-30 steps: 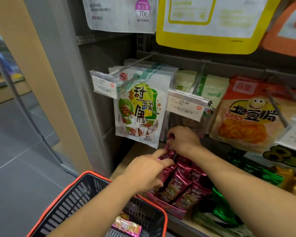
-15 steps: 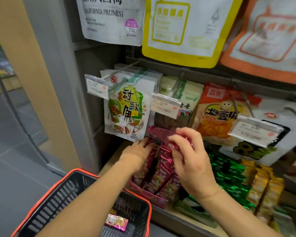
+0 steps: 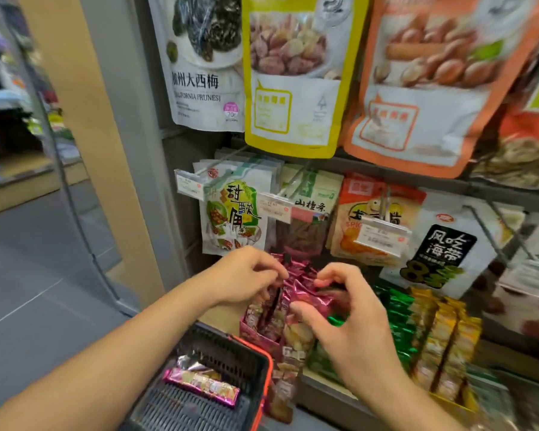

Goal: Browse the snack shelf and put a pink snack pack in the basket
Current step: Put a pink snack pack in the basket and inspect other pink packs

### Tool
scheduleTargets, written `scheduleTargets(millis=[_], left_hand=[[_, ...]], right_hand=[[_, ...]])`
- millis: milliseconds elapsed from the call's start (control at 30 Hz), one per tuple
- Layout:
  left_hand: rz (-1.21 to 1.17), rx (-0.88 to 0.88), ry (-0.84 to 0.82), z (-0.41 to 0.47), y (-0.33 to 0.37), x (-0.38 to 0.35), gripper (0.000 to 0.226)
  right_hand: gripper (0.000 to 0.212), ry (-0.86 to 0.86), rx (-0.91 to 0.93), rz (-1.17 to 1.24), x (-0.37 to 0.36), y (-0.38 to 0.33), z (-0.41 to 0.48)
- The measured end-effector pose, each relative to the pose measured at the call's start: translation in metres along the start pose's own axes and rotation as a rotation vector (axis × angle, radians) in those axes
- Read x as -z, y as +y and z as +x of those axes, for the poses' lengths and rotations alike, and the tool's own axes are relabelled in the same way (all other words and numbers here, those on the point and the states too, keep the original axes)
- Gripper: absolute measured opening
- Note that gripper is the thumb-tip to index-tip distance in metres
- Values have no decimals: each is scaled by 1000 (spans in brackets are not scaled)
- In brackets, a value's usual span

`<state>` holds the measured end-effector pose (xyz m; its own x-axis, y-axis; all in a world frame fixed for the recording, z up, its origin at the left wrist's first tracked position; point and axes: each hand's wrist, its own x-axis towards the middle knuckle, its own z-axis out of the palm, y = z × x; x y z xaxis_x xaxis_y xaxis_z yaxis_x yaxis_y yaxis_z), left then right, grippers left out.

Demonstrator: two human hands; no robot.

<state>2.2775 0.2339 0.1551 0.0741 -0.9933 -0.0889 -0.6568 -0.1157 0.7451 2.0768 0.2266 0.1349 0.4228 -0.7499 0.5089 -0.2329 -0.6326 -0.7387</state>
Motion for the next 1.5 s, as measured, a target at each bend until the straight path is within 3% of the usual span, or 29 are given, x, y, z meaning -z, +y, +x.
scheduleTargets(millis=[100,167,267,333,400,633,800,1000,1100,1200,1300,1500], left_hand=[[-320,60,102,-33,35,0,31],[-179,25,160,-48,45,-2,41],[37,-8,186,-69,48,-7,21],[-73,-8,213,-81,46,-11,9],[-214,-17,235,-92,43,-12,12],[-312,-36,418,-99,36,-14,14],[-700,-32,575,-99,30,-4,8],[-662,-23,664,-99,23,2,20],[-653,-37,701,-99,20,4,24],[-707,-30,707,-99,22,2,22],[-859,-17,677,-99,26,-3,7],[-1112,-48,634,-95,29,-11,33]], right_hand=[[43,1,-137,159,-7,-8,2],[44,-14,-149,235,-12,-13,1],[41,-55,-155,304,-17,-16,-2],[42,-81,-152,318,-16,-16,-3],[46,-107,-132,331,-13,-14,-3],[49,-393,-145,321,-13,-10,0],[34,-570,-144,332,-21,-9,-5],[31,-574,-135,272,-20,-11,-6],[15,-700,-193,437,-18,-13,-4],[16,-795,-247,596,-14,-15,-4],[17,-755,-240,547,-12,-11,-5],[33,-546,-97,158,-14,-3,-9]])
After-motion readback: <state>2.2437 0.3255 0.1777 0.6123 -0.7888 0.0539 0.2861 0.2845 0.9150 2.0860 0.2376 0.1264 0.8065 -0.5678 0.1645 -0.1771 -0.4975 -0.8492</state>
